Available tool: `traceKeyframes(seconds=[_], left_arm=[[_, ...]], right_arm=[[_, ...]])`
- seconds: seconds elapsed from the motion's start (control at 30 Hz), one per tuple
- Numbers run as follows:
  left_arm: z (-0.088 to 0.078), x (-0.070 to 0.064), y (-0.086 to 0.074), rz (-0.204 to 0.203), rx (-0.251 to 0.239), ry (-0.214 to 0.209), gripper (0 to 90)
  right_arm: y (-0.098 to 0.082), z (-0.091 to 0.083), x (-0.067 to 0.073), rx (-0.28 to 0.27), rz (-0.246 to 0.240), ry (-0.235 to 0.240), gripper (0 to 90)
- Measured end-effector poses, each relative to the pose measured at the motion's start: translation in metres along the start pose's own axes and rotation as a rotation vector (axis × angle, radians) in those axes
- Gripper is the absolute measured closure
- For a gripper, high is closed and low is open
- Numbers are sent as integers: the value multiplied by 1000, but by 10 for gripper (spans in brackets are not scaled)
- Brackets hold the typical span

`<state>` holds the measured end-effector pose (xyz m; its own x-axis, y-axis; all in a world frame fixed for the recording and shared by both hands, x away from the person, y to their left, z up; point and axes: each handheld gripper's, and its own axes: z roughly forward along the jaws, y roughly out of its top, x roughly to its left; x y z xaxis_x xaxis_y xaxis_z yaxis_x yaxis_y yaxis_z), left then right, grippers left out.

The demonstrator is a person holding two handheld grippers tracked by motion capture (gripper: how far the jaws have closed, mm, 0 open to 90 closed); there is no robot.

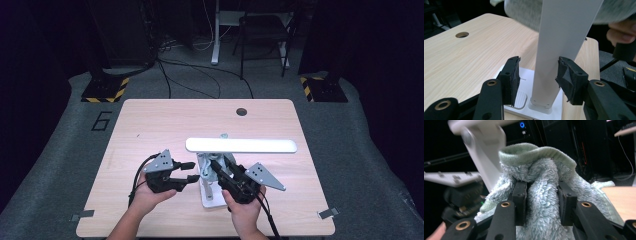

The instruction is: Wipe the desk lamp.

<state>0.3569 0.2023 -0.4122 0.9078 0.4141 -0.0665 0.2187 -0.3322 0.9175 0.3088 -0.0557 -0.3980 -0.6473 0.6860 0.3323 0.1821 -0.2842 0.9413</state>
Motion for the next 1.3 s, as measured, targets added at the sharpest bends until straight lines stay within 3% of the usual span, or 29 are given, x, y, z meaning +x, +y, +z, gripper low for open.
traceKeyframes(seconds=[0.1, 0.27, 0.43, 0.8, 0.9, 1.0, 1.1, 1.3], left_arm=[[0, 0, 0, 1, 0, 0, 519], [1, 0, 0, 4, -1, 1, 519], [0, -1, 0, 5, 2, 2, 519], [1, 0, 1, 11, 2, -2, 520], [1, 0, 1, 11, 3, -8, 519], [1, 0, 1, 25, -3, -34, 504], [0, -1, 2, 61, 1, -82, 478], [9, -4, 3, 91, 1, -64, 430]], right_arm=[[7, -1, 3, -24, 0, 11, 638], [13, -3, 5, -40, 60, 39, 631], [11, -1, 4, -37, 30, 40, 636], [-17, -1, -12, 104, 21, -9, 652], [-13, -4, -13, 91, 61, 1, 653], [-2, -8, -8, 37, 74, 47, 650], [9, -10, -2, 1, 41, 56, 649], [11, -9, 0, 14, -31, 16, 657]])
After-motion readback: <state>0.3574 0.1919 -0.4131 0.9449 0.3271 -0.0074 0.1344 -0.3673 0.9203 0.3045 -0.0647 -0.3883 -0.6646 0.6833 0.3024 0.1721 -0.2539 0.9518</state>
